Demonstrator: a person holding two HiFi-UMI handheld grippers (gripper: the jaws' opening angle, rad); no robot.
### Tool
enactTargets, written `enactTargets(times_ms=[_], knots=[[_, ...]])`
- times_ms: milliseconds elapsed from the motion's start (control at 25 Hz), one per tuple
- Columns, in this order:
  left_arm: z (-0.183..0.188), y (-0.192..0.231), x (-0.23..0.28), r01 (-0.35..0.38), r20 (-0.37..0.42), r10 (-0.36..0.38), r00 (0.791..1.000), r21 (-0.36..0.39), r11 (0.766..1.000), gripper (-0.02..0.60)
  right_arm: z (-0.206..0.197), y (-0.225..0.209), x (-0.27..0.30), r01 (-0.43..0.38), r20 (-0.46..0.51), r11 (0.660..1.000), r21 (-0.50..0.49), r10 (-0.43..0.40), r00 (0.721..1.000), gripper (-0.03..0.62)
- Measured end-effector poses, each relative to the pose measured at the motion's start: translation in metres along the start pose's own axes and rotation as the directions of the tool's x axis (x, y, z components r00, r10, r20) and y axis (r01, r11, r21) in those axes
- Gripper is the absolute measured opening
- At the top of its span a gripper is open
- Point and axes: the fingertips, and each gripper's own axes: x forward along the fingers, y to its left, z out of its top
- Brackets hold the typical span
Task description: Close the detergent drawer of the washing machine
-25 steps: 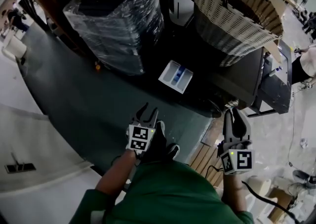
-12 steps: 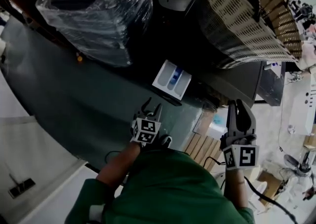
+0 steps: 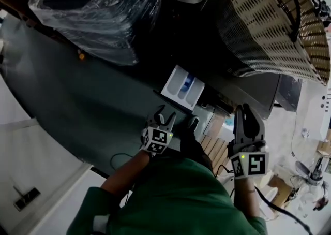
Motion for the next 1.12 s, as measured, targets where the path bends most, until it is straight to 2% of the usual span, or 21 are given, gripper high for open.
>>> enactTargets(times_ms=[400,720,1120], knots=[[-0.001,-0.001,0.012,-0.135,-0.035,0.134,0.990,-0.025,0.990,0.195,-0.009,-0.026,0.037,-0.174,0.014,0.985,0.015,0.174,0.985,0.067],[0.000,-0.009,0.015,-0.145,-0.055,0.145,0.988,0.011,0.989,0.206,-0.012,-0.031,0.051,-0.262,0.002,0.965,0.028,0.262,0.965,0.064],[0.004,-0.016,0.021,-0.119,-0.054,0.120,0.991,0.015,0.993,0.209,-0.007,-0.028,0.049,-0.259,-0.013,0.966,-0.004,0.259,0.966,0.063]])
